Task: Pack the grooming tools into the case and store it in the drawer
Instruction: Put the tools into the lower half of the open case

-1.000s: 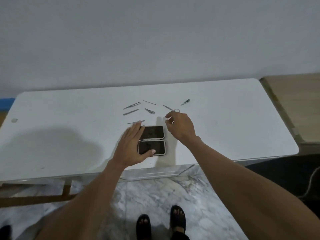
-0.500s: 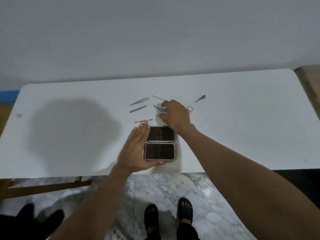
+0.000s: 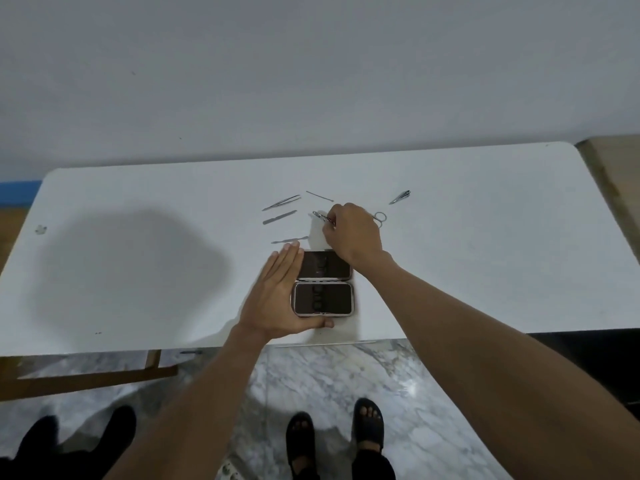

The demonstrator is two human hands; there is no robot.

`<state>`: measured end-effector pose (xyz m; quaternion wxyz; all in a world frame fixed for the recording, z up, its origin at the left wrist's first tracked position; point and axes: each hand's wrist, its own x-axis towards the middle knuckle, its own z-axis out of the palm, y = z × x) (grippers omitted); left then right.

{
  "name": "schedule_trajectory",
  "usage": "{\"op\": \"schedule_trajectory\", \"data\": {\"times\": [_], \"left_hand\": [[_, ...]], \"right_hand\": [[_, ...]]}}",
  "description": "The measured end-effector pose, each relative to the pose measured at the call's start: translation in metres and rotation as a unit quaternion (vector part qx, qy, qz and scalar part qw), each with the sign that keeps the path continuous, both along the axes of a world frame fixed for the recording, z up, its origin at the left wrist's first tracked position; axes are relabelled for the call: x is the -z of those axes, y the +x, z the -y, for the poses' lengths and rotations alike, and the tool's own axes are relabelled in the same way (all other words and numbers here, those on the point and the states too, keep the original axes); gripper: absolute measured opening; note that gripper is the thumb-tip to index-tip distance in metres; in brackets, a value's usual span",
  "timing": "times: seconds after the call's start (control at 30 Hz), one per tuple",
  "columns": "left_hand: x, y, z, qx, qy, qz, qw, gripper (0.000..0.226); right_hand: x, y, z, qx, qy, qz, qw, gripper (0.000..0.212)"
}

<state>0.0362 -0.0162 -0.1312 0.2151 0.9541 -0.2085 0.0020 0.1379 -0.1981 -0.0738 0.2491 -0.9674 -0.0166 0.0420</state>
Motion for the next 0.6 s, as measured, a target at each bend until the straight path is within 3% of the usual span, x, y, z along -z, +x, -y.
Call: {"op": "schedule_trajectory", "data": {"times": [0.33, 0.6], "left_hand": [[-0.004, -0.004, -0.001, 0.006, 0.005, -0.030, 1.000, 0.142], [-0.006, -0.008, -0.010, 0.012, 0.043, -0.052, 0.998, 0.145]], "right_hand": [[-0.025, -0.058, 0.030, -0.039, 0.013, 0.033, 0.999, 0.023], [-0.016, -0.108, 0.031, -0.068, -0.016, 0.005, 0.998, 0.023]]}}
